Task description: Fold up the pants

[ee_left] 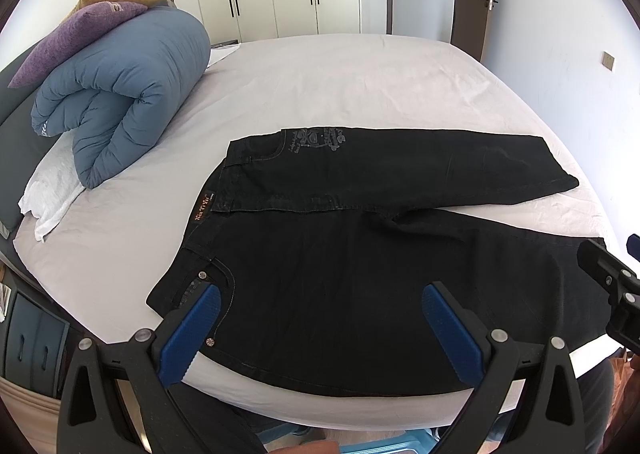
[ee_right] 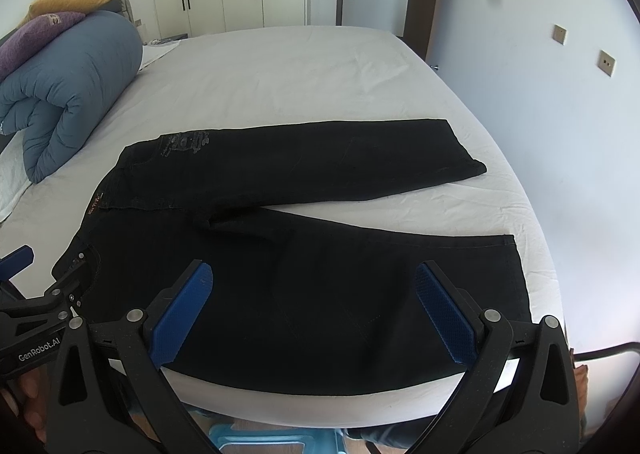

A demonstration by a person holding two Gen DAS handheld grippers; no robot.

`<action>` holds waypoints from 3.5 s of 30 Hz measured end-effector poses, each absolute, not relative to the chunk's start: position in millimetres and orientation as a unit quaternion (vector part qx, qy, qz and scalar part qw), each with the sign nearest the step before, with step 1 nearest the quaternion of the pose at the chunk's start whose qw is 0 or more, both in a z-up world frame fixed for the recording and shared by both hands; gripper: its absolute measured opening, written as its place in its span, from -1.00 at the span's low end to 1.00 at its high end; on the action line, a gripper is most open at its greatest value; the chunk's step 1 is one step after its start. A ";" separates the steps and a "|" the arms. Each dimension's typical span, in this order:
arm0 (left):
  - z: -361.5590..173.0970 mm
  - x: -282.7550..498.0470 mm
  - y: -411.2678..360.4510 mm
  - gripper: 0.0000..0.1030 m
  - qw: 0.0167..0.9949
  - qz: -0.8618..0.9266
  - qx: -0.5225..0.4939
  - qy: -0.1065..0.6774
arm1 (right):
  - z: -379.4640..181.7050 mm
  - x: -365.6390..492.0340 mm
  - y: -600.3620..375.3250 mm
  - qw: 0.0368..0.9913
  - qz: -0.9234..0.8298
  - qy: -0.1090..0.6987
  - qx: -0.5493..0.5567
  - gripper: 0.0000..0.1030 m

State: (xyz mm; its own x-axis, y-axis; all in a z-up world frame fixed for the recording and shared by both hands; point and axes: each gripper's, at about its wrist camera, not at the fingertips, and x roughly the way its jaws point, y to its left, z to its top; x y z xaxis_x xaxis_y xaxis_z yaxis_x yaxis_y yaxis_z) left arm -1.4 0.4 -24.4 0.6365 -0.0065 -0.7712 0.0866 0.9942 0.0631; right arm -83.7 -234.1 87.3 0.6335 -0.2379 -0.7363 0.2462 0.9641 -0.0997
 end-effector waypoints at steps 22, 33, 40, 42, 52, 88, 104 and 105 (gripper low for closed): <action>-57.5 254.8 68.0 1.00 0.884 -0.078 0.140 0.439 | 67.1 167.8 -259.8 0.894 0.159 0.416 -0.045 1.00; -134.4 412.2 58.2 0.77 0.748 -0.239 0.280 0.553 | 8.7 302.9 -254.2 0.837 0.274 0.462 -0.106 0.57; -161.9 452.8 63.9 0.73 0.708 -0.271 0.253 0.601 | -18.2 329.1 -256.6 0.825 0.301 0.468 -0.100 0.30; -174.0 457.8 64.5 0.72 0.692 -0.271 0.247 0.622 | -23.8 331.8 -249.2 0.822 0.306 0.470 -0.104 0.20; -162.2 434.1 50.0 -0.76 0.696 -0.293 0.261 0.601 | -30.7 371.2 -222.1 0.810 0.316 0.475 -0.136 -0.10; -85.9 325.1 76.1 -0.88 0.800 -0.270 0.280 0.457 | -24.4 350.4 -113.1 0.741 0.362 0.476 -0.305 -0.96; -96.1 214.5 88.1 -0.93 0.775 -0.274 0.393 0.414 | -24.1 165.3 -66.6 0.674 0.366 0.355 -0.535 -0.96; -101.1 203.2 85.8 -0.93 0.768 -0.274 0.410 0.408 | -28.4 151.3 -64.5 0.667 0.361 0.342 -0.555 -0.96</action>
State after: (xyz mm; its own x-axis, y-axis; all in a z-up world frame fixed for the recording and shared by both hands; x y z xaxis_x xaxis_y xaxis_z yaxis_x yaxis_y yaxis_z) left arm 203.2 85.8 -101.2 0.5172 -0.0869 -0.8514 0.7556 0.5136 0.4066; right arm 151.3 -64.5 -28.4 0.5060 0.1012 -0.8566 -0.8607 0.1237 -0.4938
